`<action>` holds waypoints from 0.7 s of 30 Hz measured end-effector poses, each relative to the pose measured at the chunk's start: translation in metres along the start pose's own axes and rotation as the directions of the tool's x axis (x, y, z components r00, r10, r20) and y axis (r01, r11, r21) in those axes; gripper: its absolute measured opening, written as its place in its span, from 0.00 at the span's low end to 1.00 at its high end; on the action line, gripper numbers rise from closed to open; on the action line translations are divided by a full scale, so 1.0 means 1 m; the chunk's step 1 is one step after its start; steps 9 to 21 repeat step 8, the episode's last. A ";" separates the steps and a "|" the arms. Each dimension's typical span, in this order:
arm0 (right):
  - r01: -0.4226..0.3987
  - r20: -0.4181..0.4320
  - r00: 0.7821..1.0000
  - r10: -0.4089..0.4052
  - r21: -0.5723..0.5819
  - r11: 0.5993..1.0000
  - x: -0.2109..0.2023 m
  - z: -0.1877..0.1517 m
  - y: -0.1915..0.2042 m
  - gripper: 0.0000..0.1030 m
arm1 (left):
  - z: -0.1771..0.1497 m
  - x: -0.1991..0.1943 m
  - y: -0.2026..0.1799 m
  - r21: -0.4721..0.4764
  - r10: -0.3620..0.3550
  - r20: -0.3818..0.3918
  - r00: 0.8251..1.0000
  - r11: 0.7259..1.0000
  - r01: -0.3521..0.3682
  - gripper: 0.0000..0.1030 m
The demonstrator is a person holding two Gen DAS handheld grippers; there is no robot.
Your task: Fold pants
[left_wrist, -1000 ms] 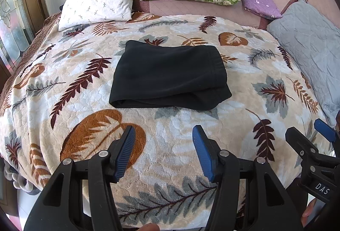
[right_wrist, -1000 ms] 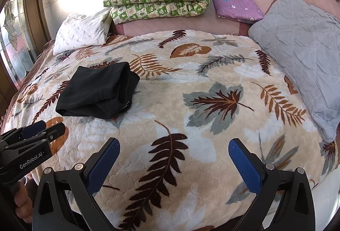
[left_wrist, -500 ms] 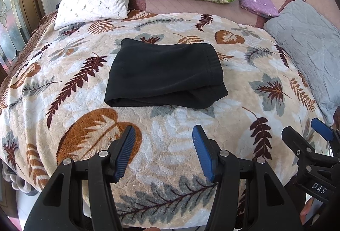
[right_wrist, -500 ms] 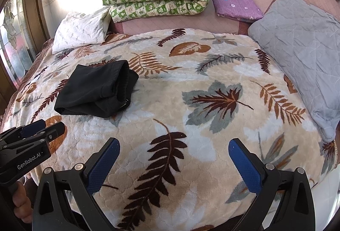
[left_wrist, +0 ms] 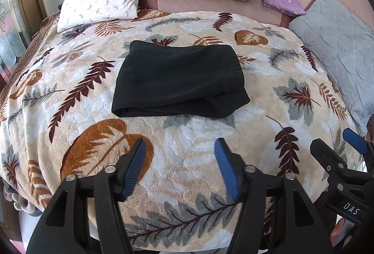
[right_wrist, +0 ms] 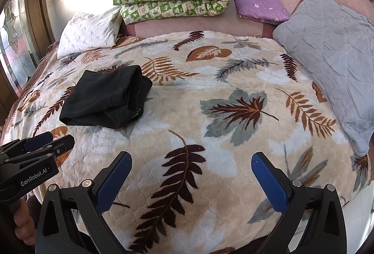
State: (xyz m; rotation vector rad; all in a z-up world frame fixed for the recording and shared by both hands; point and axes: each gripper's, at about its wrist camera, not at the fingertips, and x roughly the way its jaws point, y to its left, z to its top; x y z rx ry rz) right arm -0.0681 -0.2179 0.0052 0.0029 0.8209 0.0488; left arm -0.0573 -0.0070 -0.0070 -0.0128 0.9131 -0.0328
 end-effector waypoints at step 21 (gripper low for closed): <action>0.000 -0.002 1.000 0.000 0.000 1.000 0.000 0.000 0.000 1.00 | 0.002 -0.001 -0.001 0.016 0.011 0.015 1.000 1.000 -0.011 0.66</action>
